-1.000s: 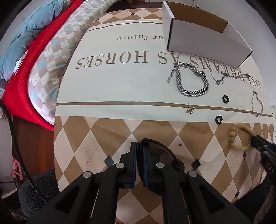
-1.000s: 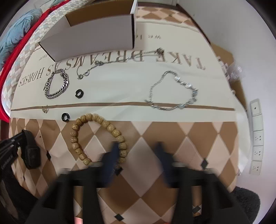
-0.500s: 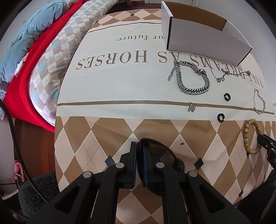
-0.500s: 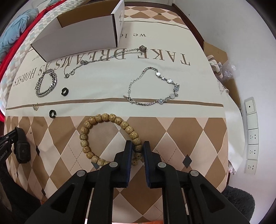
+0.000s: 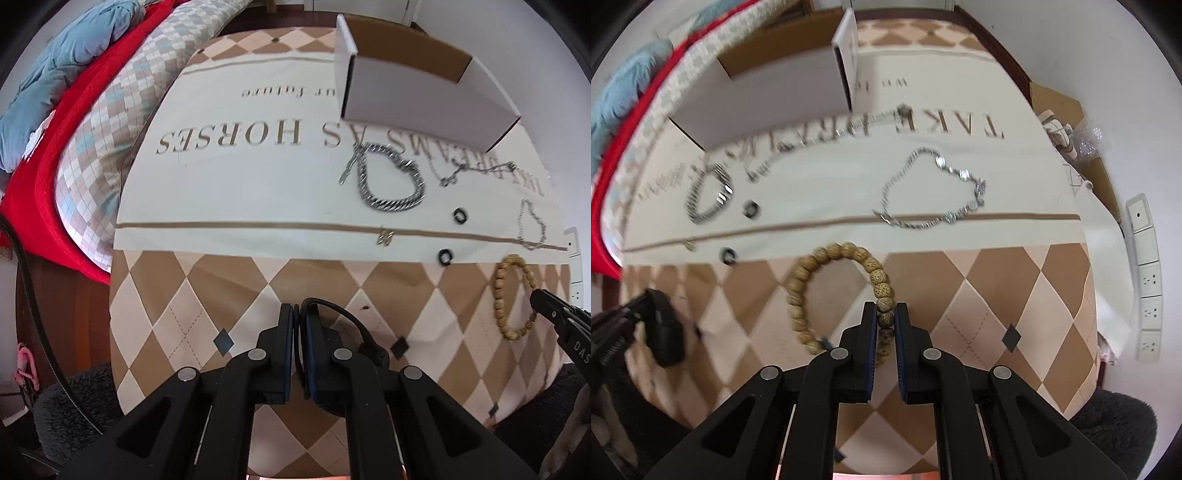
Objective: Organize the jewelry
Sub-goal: 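Carry both held items into the white box and open both tools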
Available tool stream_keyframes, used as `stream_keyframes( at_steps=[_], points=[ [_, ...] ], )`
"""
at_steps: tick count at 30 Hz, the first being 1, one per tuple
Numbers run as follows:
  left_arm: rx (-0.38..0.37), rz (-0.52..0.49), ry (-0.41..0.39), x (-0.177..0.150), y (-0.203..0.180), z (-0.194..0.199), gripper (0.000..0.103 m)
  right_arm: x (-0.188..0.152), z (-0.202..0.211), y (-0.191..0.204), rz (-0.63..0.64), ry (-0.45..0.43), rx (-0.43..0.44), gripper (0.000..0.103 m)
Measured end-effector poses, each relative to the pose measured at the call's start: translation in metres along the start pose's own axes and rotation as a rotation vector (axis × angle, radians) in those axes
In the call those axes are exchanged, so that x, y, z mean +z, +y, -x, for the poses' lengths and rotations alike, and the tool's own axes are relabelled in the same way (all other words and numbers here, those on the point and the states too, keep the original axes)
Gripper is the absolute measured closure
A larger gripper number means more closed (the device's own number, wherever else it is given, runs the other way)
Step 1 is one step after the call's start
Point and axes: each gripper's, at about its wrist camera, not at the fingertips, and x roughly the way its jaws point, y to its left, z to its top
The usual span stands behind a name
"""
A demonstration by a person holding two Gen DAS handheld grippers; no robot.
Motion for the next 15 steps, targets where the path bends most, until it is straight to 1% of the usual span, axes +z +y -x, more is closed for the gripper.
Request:
stream_keyframes(
  at_steps=[4, 9, 13, 15],
  points=[
    [-0.046, 0.009, -0.028, 0.009, 0.000, 0.020, 0.099, 0.009, 0.033, 0.005, -0.014, -0.062, 0.061, 0.094],
    [-0.097, -0.004, -0.085, 0.031, -0.007, 0.050, 0.099, 0.033, 0.074, 0.015, 0.004, -0.140, 0.118, 0.094],
    [-0.117, -0.028, -0.139, 0.065, -0.014, 0.073, 0.099, 0.064, 0.099, 0.015, 0.021, -0.201, 0.144, 0.094],
    [-0.118, -0.049, -0.171, 0.089, -0.016, 0.083, 0.099, 0.080, 0.110, 0.015, 0.023, -0.226, 0.160, 0.094]
  ],
)
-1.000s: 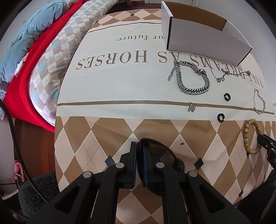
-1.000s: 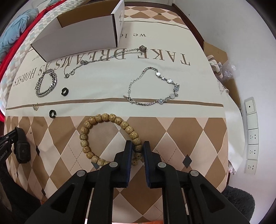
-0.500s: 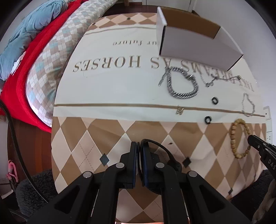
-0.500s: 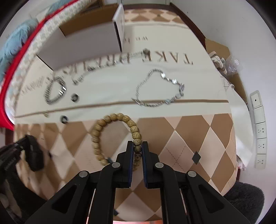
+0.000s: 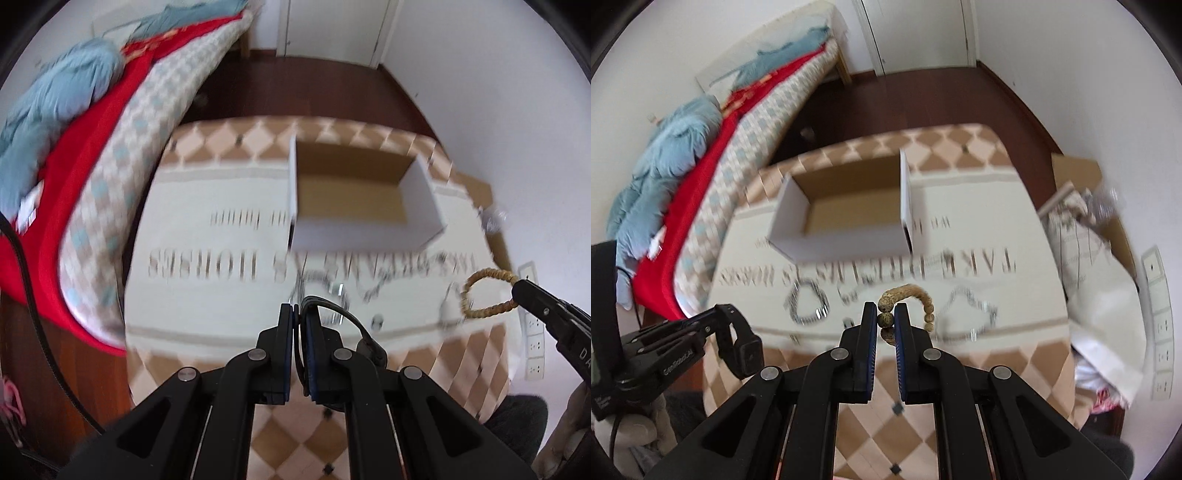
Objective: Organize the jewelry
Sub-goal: 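Carry both held items into the white box and open both tools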
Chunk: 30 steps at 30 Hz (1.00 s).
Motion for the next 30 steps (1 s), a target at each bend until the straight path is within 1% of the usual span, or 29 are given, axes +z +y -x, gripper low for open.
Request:
stream_keyframes(
  at_steps=[5, 6, 9, 11, 16, 22, 25, 28, 30],
  points=[
    [-0.017, -0.042, -0.050, 0.058, -0.005, 0.005, 0.099, 0.053, 0.009, 0.004, -0.001, -0.040, 0.056, 0.094],
    [-0.030, -0.047, -0.043, 0.073, -0.006, 0.000, 0.099, 0.064, 0.006, 0.005, 0.000, -0.038, 0.069, 0.094],
    [-0.041, -0.056, -0.022, 0.099, -0.006, -0.017, 0.099, 0.094, -0.013, 0.009, 0.005, -0.015, 0.087, 0.094],
    [-0.047, -0.062, 0.008, 0.114, -0.007, -0.036, 0.099, 0.105, -0.028, 0.011, 0.012, 0.003, 0.083, 0.094],
    [-0.053, -0.088, 0.098, 0.132, -0.011, -0.084, 0.099, 0.128, -0.075, 0.014, 0.030, 0.073, 0.068, 0.094],
    [-0.085, -0.057, 0.173, 0.137, -0.007, -0.117, 0.098, 0.135, -0.113, 0.014, 0.015, 0.142, 0.099, 0.093],
    [-0.095, -0.047, 0.214, 0.138, -0.008, -0.127, 0.091, 0.135, -0.125, 0.016, 0.020, 0.173, 0.116, 0.093],
    [-0.107, -0.037, 0.223, 0.139, -0.012, -0.129, 0.089, 0.134, -0.136, 0.018, 0.020, 0.216, 0.135, 0.093],
    [-0.109, -0.034, 0.221, 0.141, -0.014, -0.126, 0.075, 0.134, -0.140, 0.018, 0.015, 0.233, 0.125, 0.092]
  ],
)
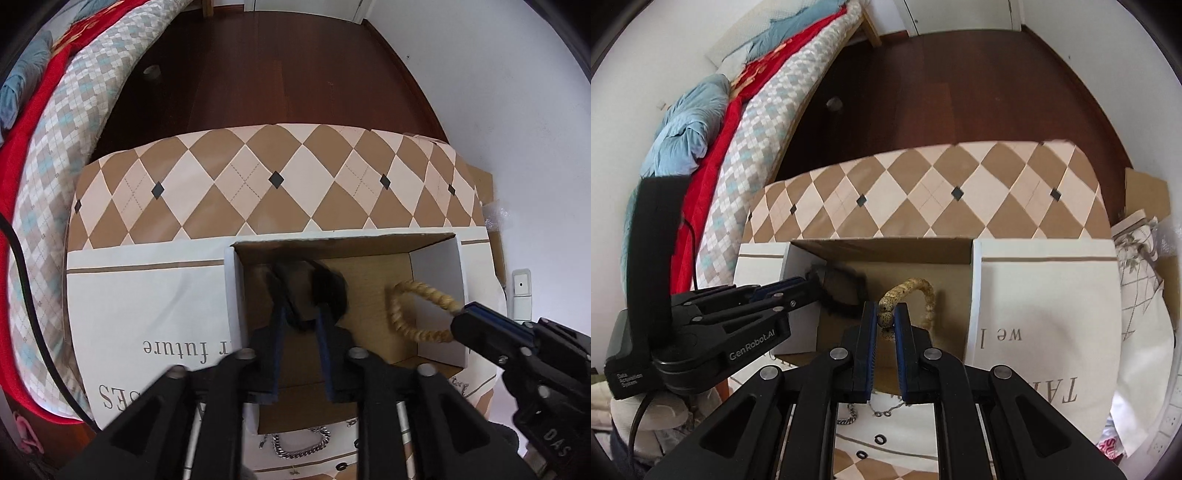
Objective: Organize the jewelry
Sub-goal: 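Carry both held items into the white box and open both tools, then grasp the thick silver curb chain with the left tool while the right tool grasps the thin disc chain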
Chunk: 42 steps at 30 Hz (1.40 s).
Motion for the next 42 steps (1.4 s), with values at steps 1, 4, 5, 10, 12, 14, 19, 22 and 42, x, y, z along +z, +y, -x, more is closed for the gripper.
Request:
stream_keyframes(
  at_steps=[1, 4, 5, 10, 12, 14, 19, 22, 42],
  points=[
    [-0.007, 0.003, -0.010, 0.001, 0.000, 0.003, 0.059, 0.000, 0.000, 0.000, 0.000, 0.002, 0.000, 0.092],
    [-0.031, 0.026, -0.053, 0.001, 0.000, 0.016, 0.029, -0.001, 0.007, 0.000, 0.007, -0.013, -0.035, 0.081],
    [-0.031, 0.032, -0.058, 0.002, 0.001, 0.019, 0.026, -0.001, 0.010, 0.000, 0.007, -0.021, -0.049, 0.071],
    [0.057, 0.054, -0.122, 0.003, 0.011, 0.043, 0.004, -0.008, 0.027, -0.001, 0.036, -0.059, -0.181, 0.044],
    [0.133, 0.052, -0.163, -0.002, 0.013, 0.051, 0.002, -0.013, 0.027, 0.002, 0.065, -0.065, -0.256, 0.011],
    [0.195, 0.052, -0.198, -0.010, 0.016, 0.056, 0.001, -0.019, 0.025, 0.004, 0.081, -0.064, -0.306, 0.006],
    [0.266, 0.064, -0.217, -0.033, 0.022, 0.053, 0.001, -0.037, 0.011, 0.006, 0.088, -0.051, -0.350, 0.000],
    [0.292, 0.073, -0.212, -0.044, 0.026, 0.050, 0.001, -0.045, 0.009, 0.006, 0.080, -0.062, -0.364, 0.000],
    [0.342, 0.066, -0.386, -0.118, 0.017, 0.117, 0.001, -0.096, 0.077, 0.035, 0.070, -0.244, -0.395, 0.000]
  ],
)
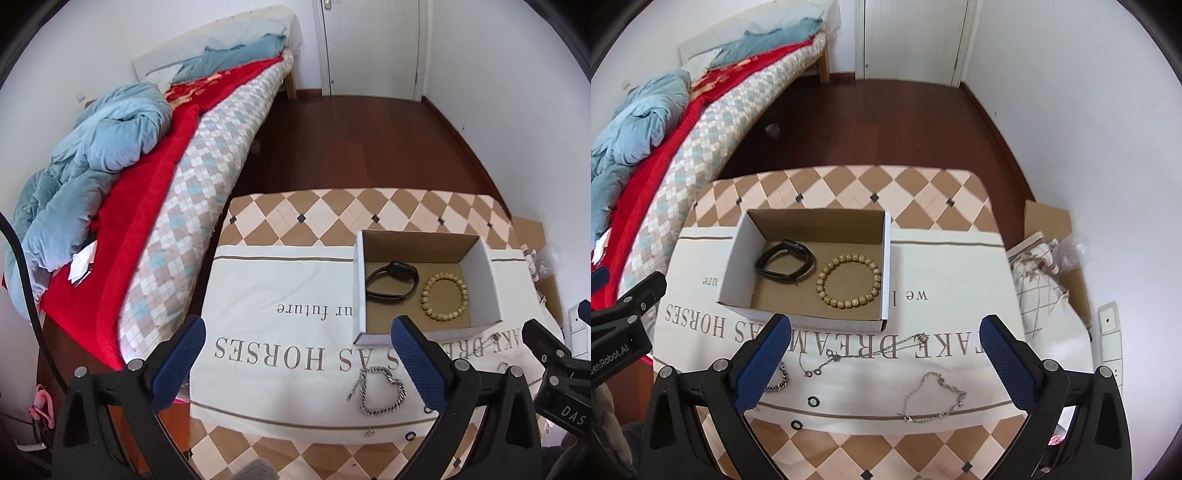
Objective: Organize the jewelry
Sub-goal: 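Grasp the thick silver curb chain with the left tool while the right tool grasps the thin disc chain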
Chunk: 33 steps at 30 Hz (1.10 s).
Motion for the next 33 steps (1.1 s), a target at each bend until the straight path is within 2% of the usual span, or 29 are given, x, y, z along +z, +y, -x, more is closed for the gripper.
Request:
stream_keyframes(
  at_steps=[12, 15, 17, 20, 22, 24, 25, 31, 33],
  points=[
    [-0.002, 0.024, -0.124, -0.029, 0.011, 0.079, 0.001, -0.030, 0.073, -0.012, -0.052, -0.110, 0.039, 0.000],
    [0.007, 0.056, -0.131, -0.038, 0.019, 0.082, 0.001, -0.041, 0.082, -0.019, -0.071, -0.156, 0.066, 0.000],
    [0.024, 0.086, -0.122, -0.047, 0.025, 0.073, 0.001, -0.051, 0.078, -0.024, -0.083, -0.148, 0.067, 0.000],
    [0.049, 0.107, -0.068, -0.058, 0.029, 0.048, 0.001, -0.068, 0.059, -0.037, -0.129, -0.094, 0.064, 0.000],
    [0.045, 0.114, -0.010, -0.067, 0.029, 0.024, 0.001, -0.081, 0.045, -0.047, -0.158, -0.059, 0.072, 0.004],
    [0.052, 0.107, 0.049, -0.076, 0.024, -0.001, 0.001, -0.094, 0.027, -0.057, -0.179, -0.011, 0.055, 0.032],
    [0.054, 0.097, 0.078, -0.078, 0.021, -0.013, 0.001, -0.101, 0.015, -0.063, -0.191, 0.023, 0.050, 0.036],
    [-0.031, 0.056, 0.217, -0.084, -0.010, -0.077, 0.001, -0.125, -0.021, -0.100, -0.291, 0.104, 0.058, 0.037],
    [-0.049, 0.031, 0.264, -0.083, -0.023, -0.096, 0.010, -0.128, -0.031, -0.113, -0.323, 0.119, 0.047, 0.036]
  ],
)
